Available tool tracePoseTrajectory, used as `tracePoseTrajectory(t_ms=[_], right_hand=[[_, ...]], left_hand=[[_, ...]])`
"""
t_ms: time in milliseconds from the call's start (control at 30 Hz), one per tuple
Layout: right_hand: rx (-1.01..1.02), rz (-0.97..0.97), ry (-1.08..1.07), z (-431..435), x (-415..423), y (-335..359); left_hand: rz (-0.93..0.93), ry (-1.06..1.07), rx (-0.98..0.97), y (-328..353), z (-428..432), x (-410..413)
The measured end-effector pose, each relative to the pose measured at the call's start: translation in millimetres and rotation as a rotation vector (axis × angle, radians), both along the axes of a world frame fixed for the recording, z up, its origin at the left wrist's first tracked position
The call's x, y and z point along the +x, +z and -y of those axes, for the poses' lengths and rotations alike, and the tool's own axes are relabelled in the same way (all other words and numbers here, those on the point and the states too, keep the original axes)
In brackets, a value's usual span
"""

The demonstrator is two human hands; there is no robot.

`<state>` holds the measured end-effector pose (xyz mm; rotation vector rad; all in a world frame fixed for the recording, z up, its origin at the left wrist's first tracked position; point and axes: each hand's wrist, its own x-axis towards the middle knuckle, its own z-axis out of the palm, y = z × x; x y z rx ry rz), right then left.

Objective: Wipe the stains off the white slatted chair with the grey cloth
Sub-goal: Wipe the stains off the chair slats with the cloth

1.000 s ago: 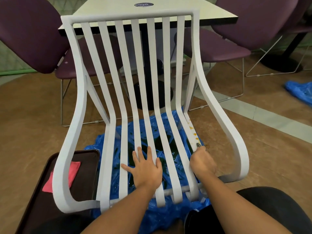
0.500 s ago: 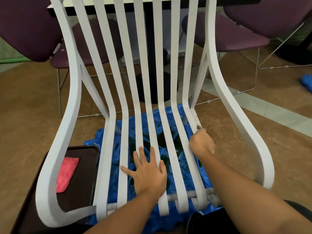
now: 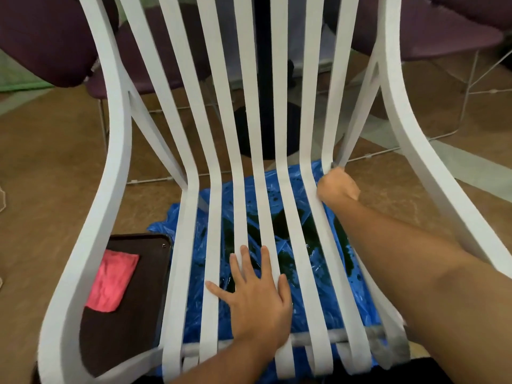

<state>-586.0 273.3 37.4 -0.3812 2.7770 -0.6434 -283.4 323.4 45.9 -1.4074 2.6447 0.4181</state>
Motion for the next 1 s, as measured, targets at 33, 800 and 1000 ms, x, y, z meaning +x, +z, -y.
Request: tracePoseTrajectory(t_ms=[33,800,1000], right_hand=[[0.001,-0.003,0.008,4,-4,-1],[0.048,-0.037,0.070,-56,42,1],[0.103,-0.077,0.071,-108,84,1]], left_hand=[[0.001,-0.001,-0.001,0,-1,0],[0.043,0.014,0.022,15,-1,-3],[0.034,0.011,0.026,22,-2,-1]])
